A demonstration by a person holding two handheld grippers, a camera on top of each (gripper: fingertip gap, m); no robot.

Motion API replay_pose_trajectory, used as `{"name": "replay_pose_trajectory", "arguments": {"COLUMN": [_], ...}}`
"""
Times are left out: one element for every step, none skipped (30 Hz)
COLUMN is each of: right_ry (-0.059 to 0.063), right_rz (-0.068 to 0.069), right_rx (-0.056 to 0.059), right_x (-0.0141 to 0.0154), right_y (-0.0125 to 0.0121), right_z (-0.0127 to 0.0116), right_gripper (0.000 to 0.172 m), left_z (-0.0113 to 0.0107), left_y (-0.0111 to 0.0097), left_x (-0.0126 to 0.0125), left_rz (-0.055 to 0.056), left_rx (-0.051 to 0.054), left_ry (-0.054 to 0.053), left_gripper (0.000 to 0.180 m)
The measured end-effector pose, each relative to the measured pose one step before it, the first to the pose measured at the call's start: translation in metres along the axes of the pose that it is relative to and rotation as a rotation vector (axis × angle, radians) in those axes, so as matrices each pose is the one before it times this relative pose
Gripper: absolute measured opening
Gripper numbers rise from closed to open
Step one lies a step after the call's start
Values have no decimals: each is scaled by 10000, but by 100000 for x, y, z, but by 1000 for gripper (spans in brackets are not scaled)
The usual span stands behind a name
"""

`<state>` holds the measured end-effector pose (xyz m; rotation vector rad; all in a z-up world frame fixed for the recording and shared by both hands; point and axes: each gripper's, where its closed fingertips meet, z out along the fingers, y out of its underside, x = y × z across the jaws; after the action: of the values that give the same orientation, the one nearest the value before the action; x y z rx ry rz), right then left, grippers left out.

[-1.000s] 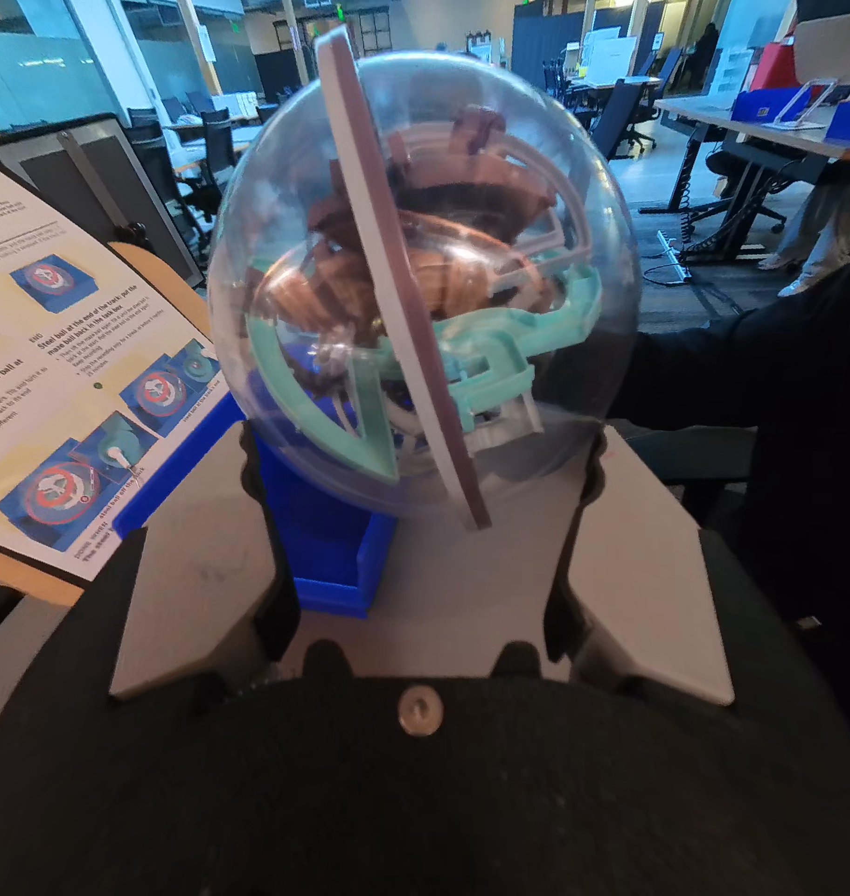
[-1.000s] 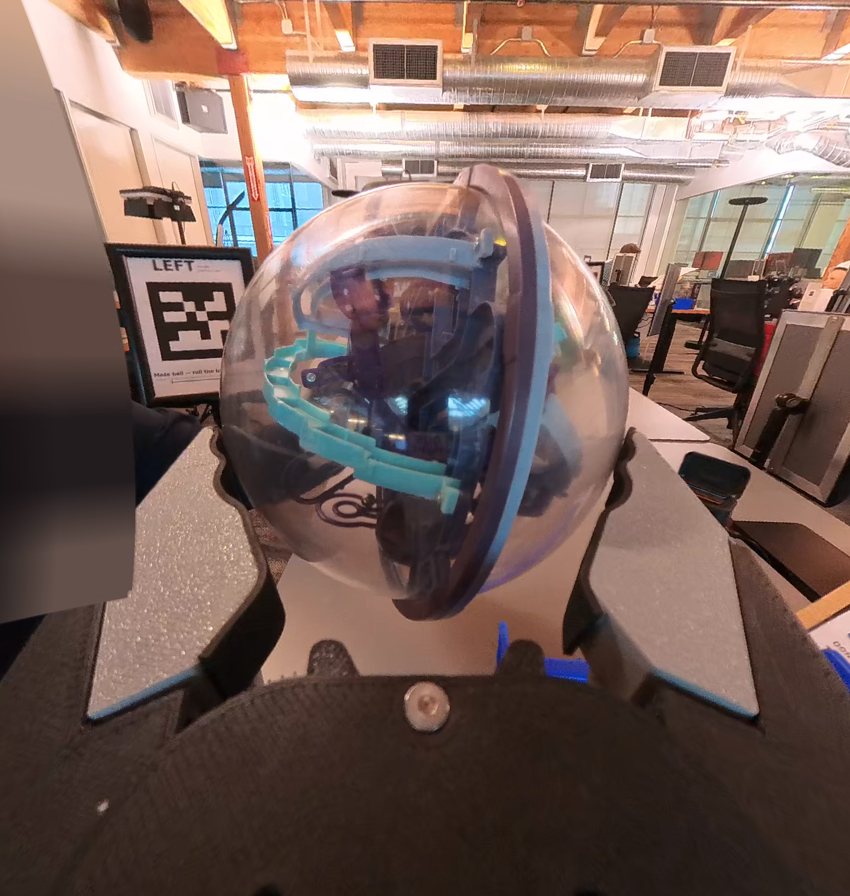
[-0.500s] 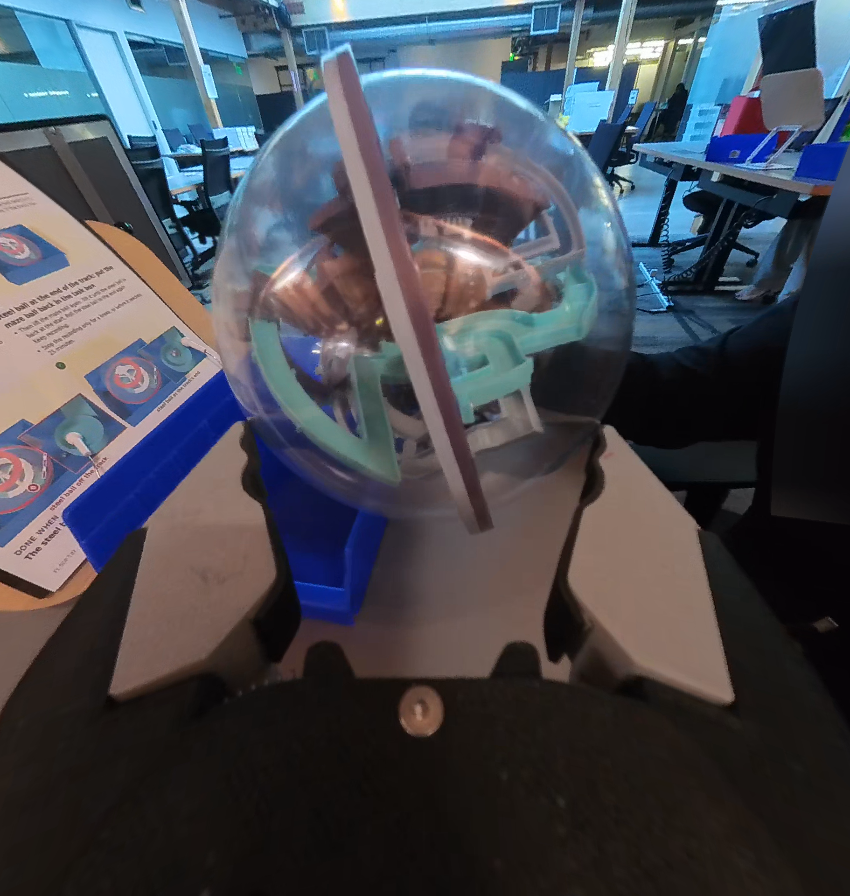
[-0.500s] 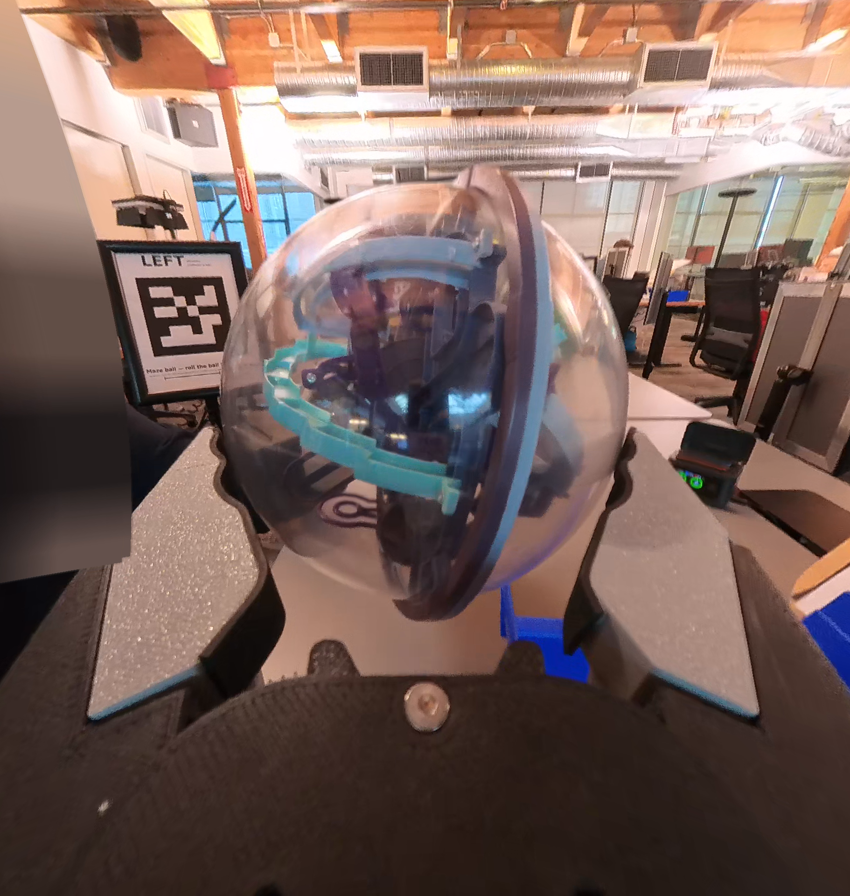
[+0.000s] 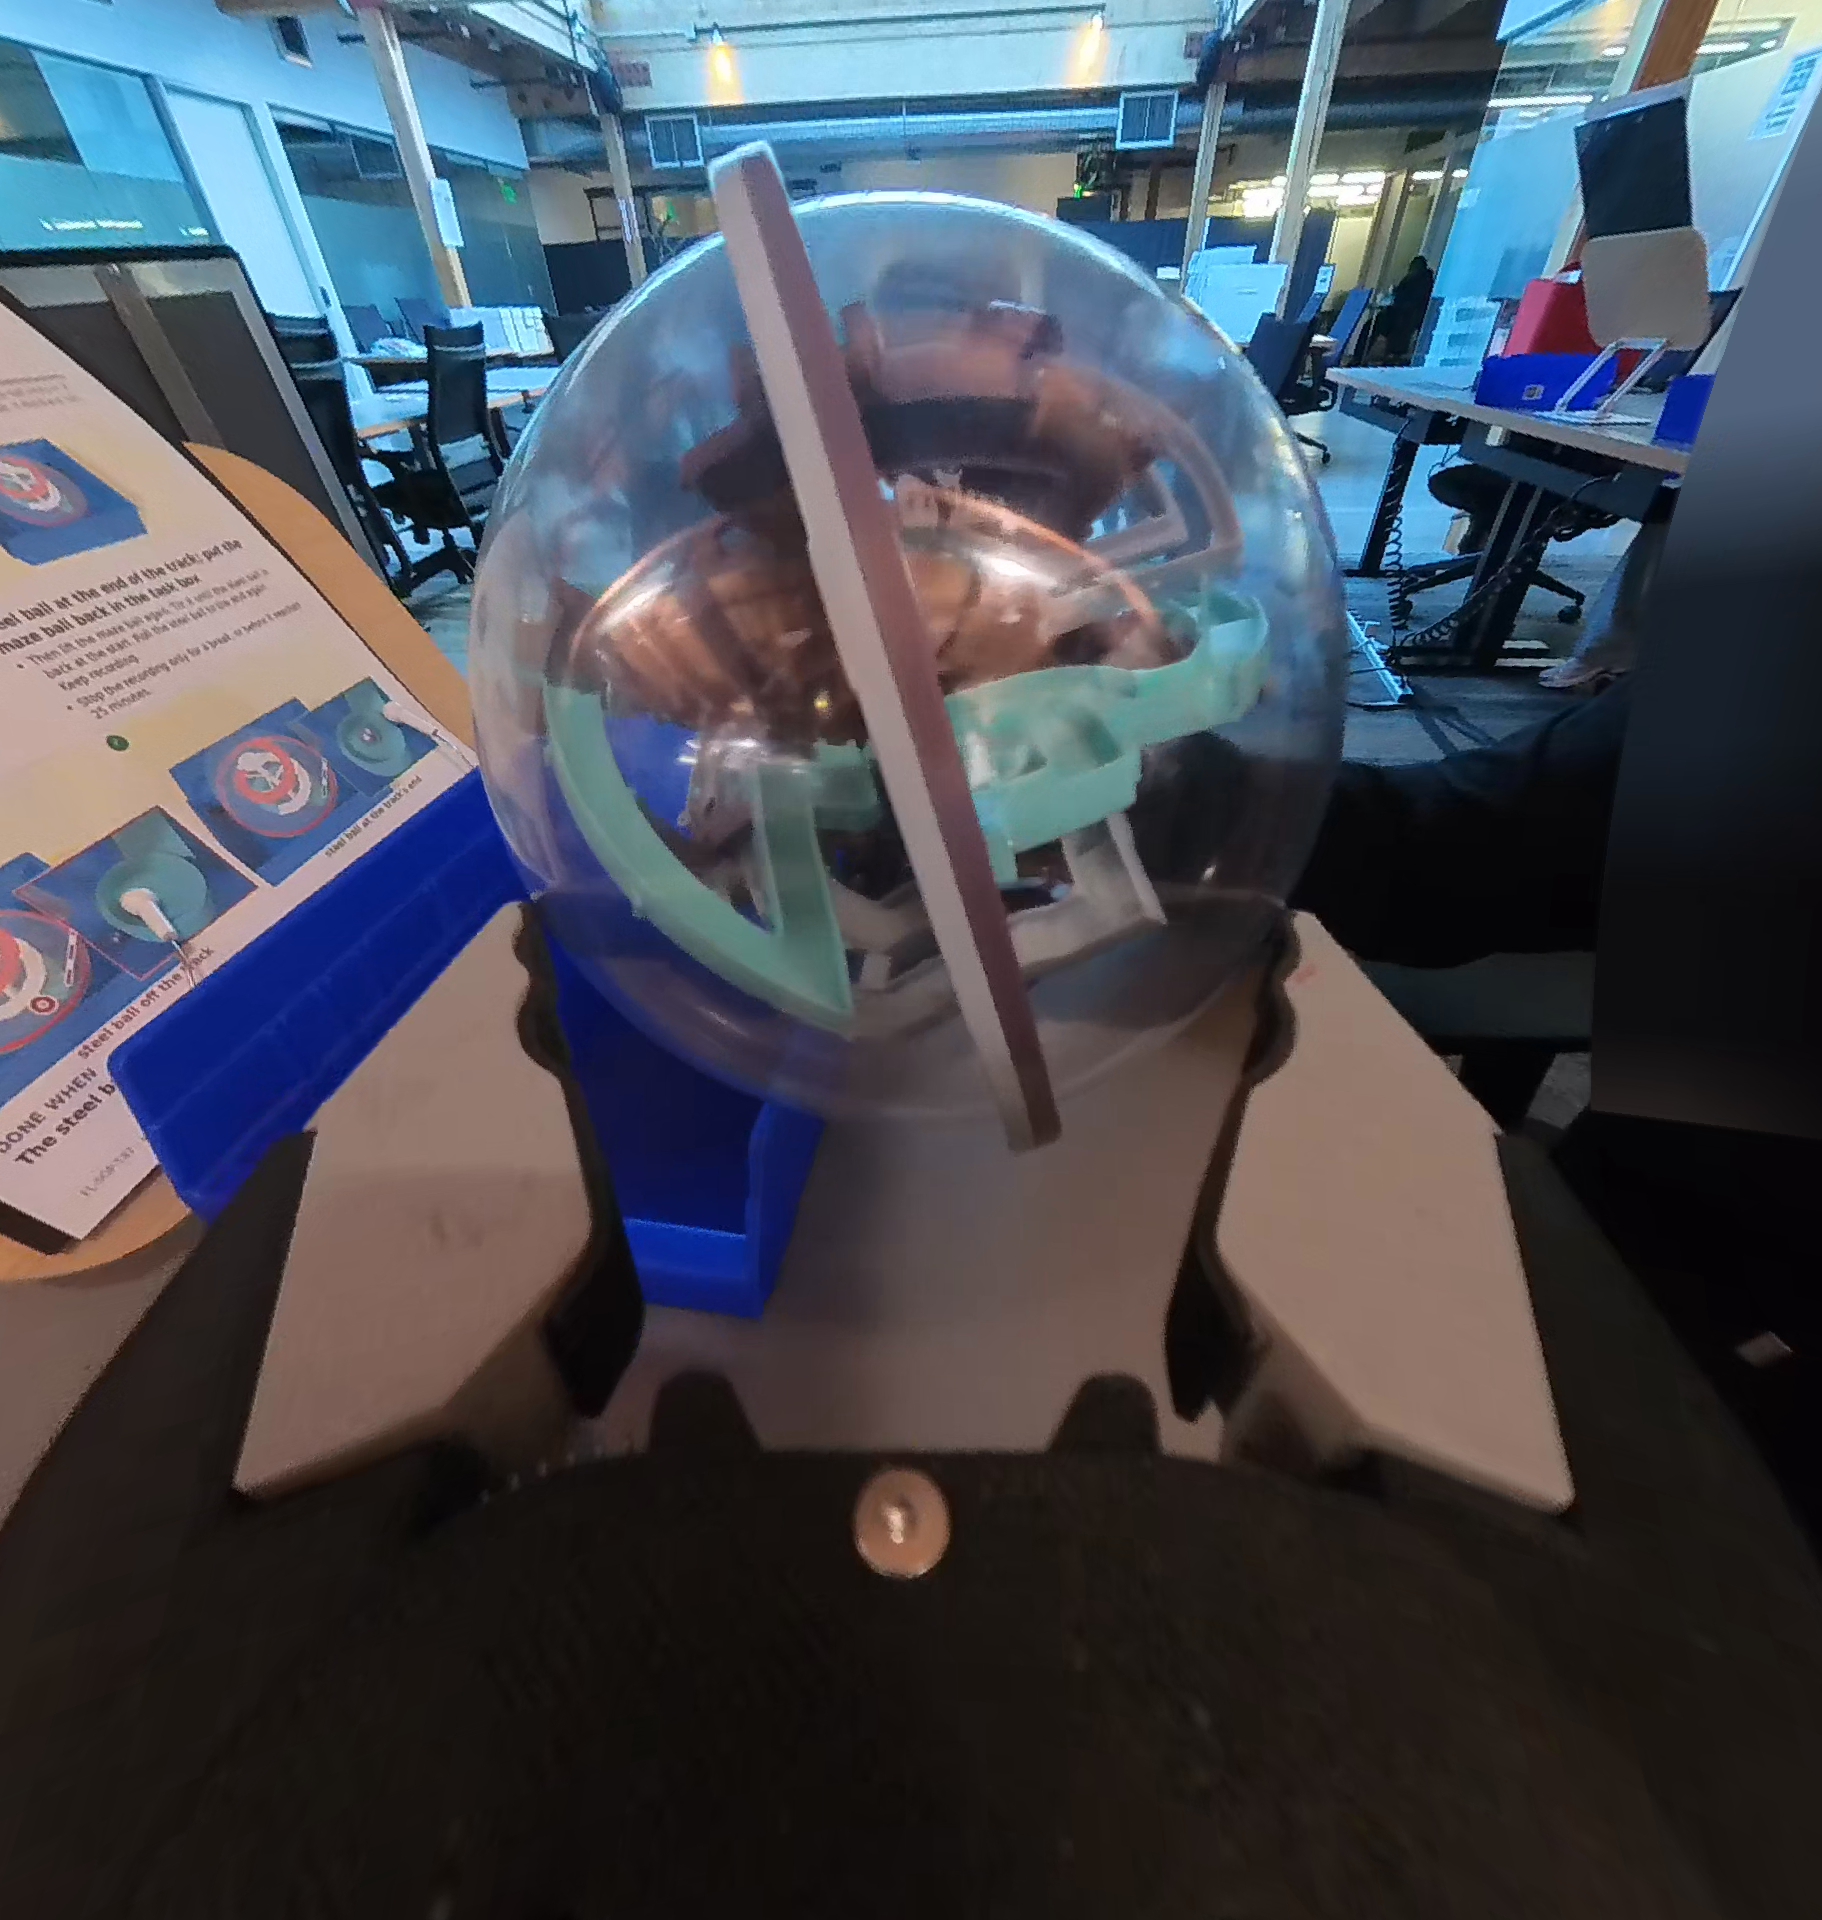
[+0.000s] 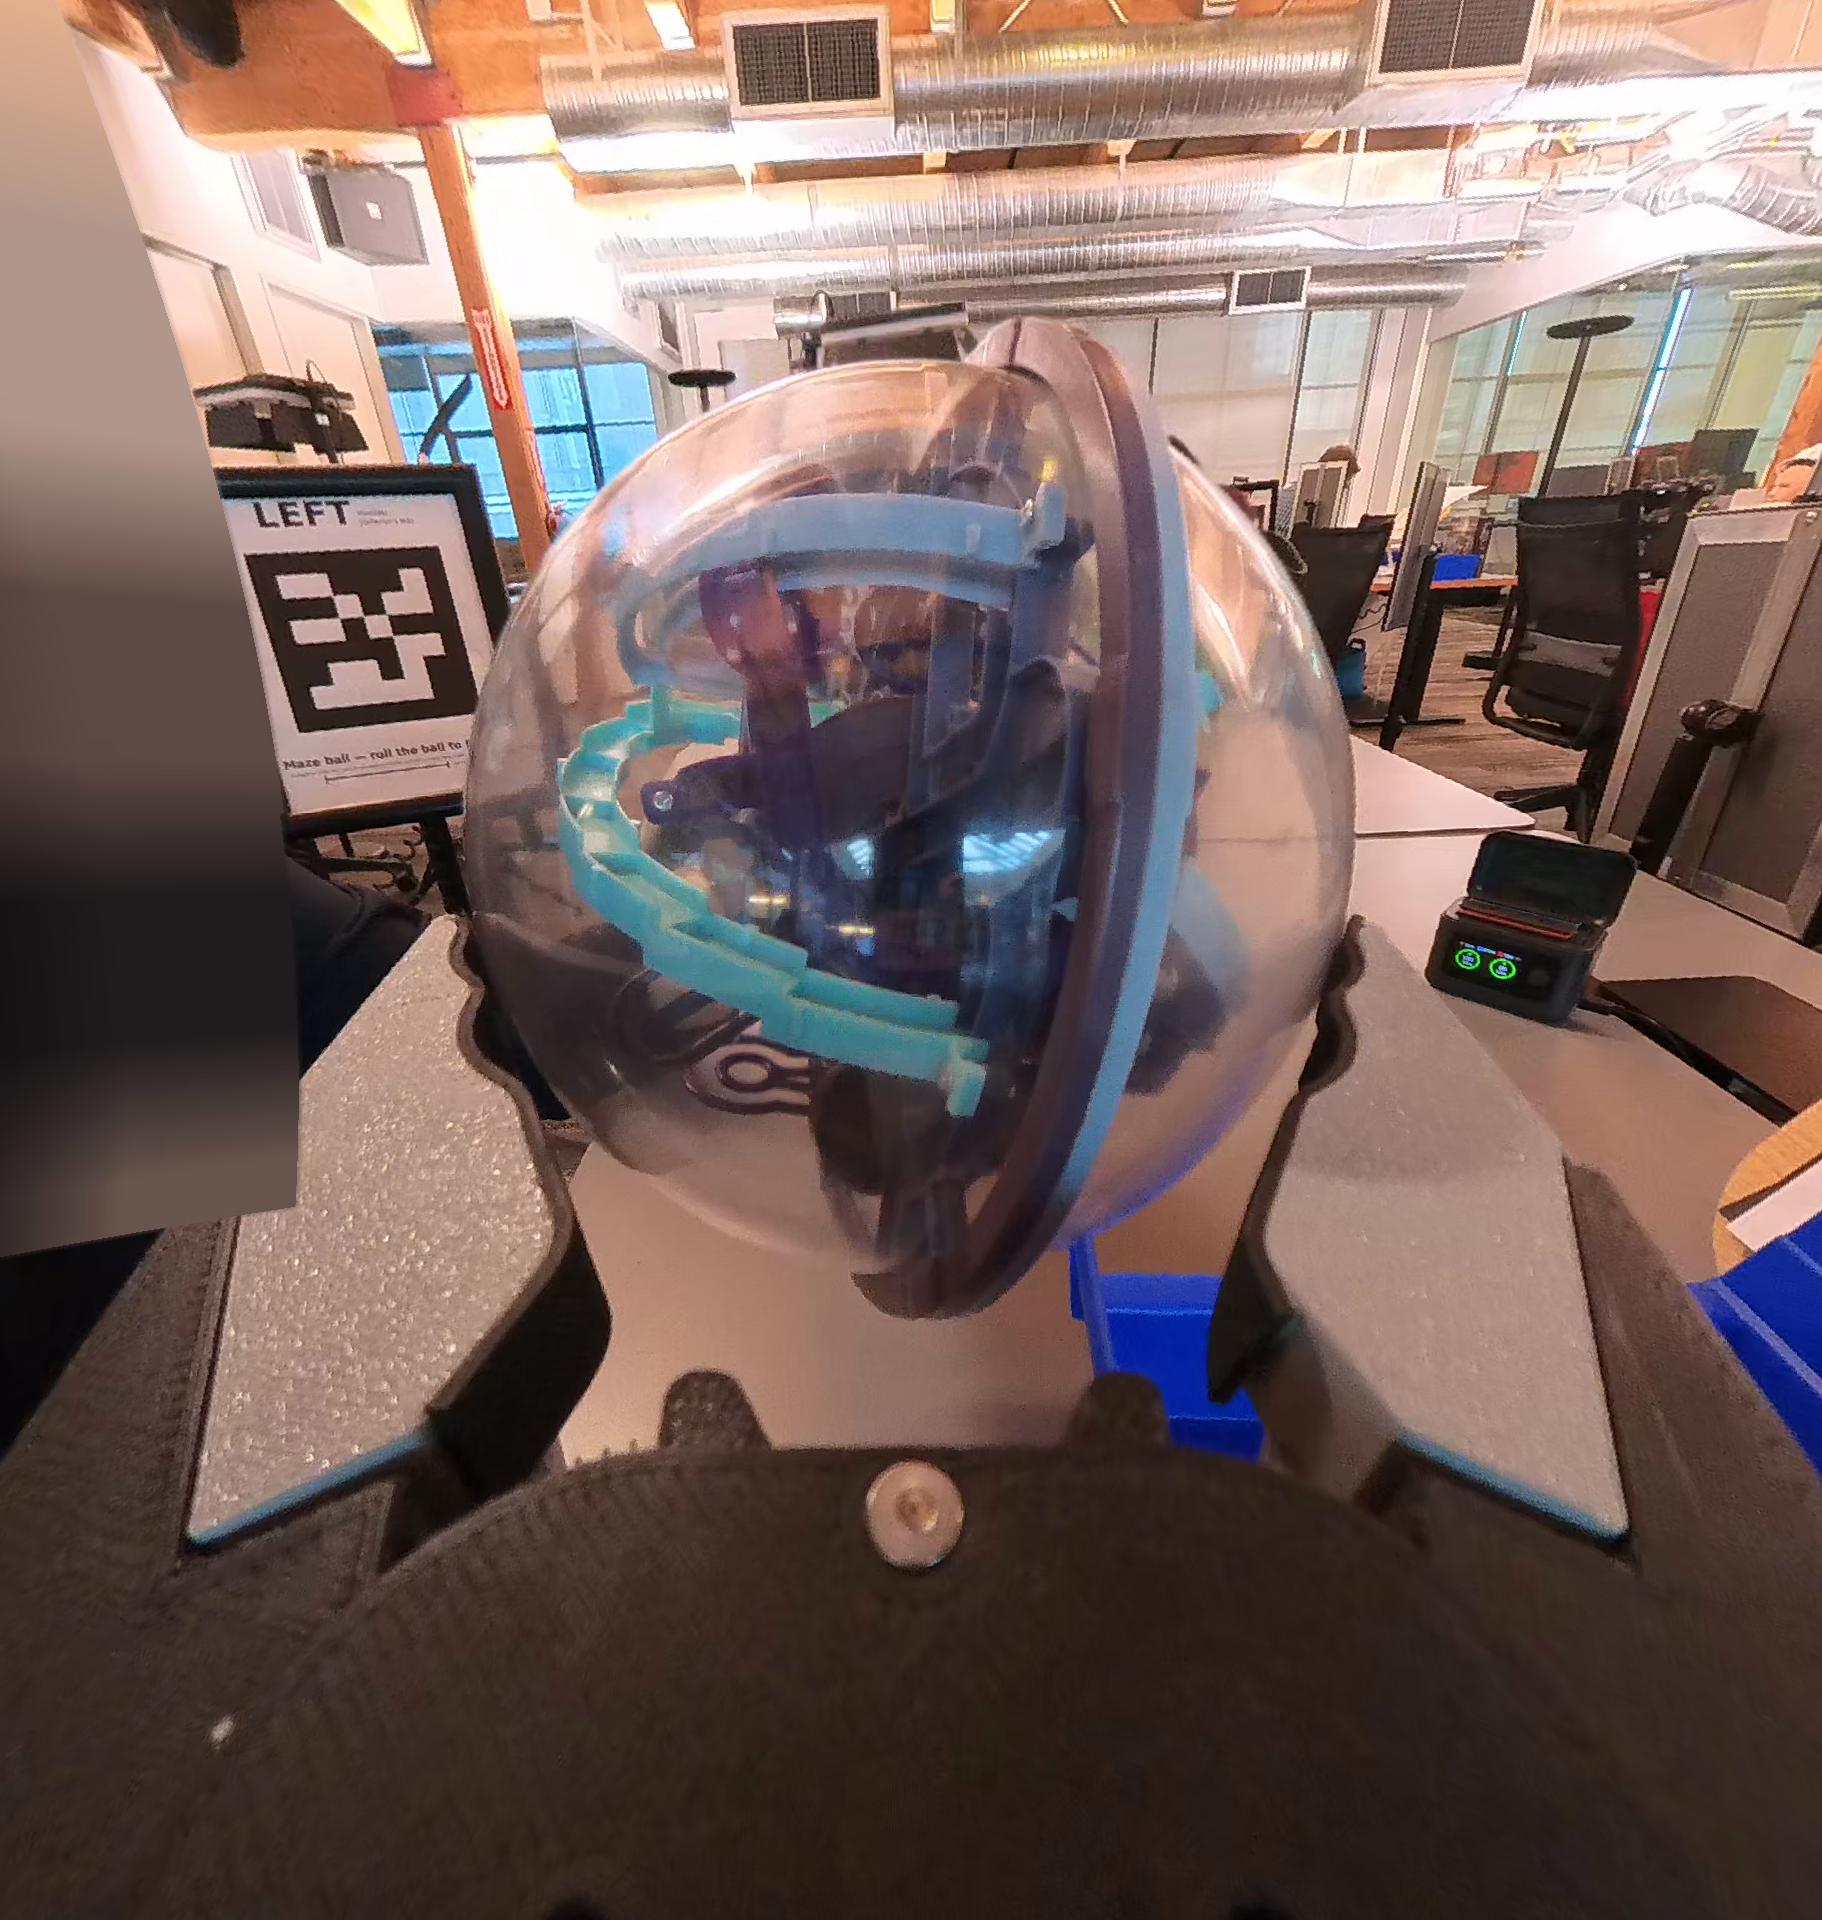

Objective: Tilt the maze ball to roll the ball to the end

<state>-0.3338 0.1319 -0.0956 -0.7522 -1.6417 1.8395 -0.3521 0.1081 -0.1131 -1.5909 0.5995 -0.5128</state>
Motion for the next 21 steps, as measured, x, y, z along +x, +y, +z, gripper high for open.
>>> {"name": "replay_pose_trajectory", "arguments": {"right_ry": [9,6,1,-2,-1,0,1,2,4,2,4,7,7,5,-1,-9,-10,-3,-2,-12,-15], "right_rz": [4,0,3,8,11,6,-8,-38,-55,-44,-22,-4,0,-11,-28,-41,-27,-13,-27,-50,-63], "right_rx": [-15,-12,-10,-29,-49,-43,-11,25,26,10,4,2,-3,-8,2,20,3,-38,-71,-82,-78], "right_x": [74,30,24,-5,-45,-49,-1,-19,-69,-72,-35,7,-26,-53,-84,27,36,-51,-86,-17,-39], "right_y": [39,47,83,111,95,26,7,-46,-87,-56,-28,5,6,-21,-56,-115,-184,-244,-240,-238,-276], "right_z": [-3,11,-20,-13,12,14,0,-33,-52,-56,-54,-35,4,59,45,50,26,19,81,38,26], "right_gripper": [149,149,149,149,149,149,149,149,149,149,149,149,149,149,149,149,149,149,149,149,149], "left_z": [70,52,34,3,-14,-12,9,28,30,22,18,22,1,4,-15,-31,-45,-75,-75,-92,-82], "left_y": [161,116,71,4,-15,-43,-46,-25,-28,-13,-2,23,39,-7,-65,-142,-219,-333,-435,-471,-493], "left_x": [-36,-15,-8,3,14,7,16,21,21,26,19,-9,-14,2,10,30,17,1,-15,-21,-33], "left_rz": [-8,-4,7,-1,-7,-4,10,40,51,42,17,-4,-2,10,27,47,42,13,38,73,89], "left_rx": [-50,-31,-3,19,28,41,26,16,10,-1,7,-4,-14,-3,19,39,45,59,67,33,-5], "left_ry": [-2,-3,-5,2,3,5,2,-1,-1,-2,1,5,3,1,-3,-11,-9,6,10,-4,-11], "left_gripper": [131,131,131,131,131,131,131,131,131,131,131,131,131,131,131,131,131,131,131,131,131]}}
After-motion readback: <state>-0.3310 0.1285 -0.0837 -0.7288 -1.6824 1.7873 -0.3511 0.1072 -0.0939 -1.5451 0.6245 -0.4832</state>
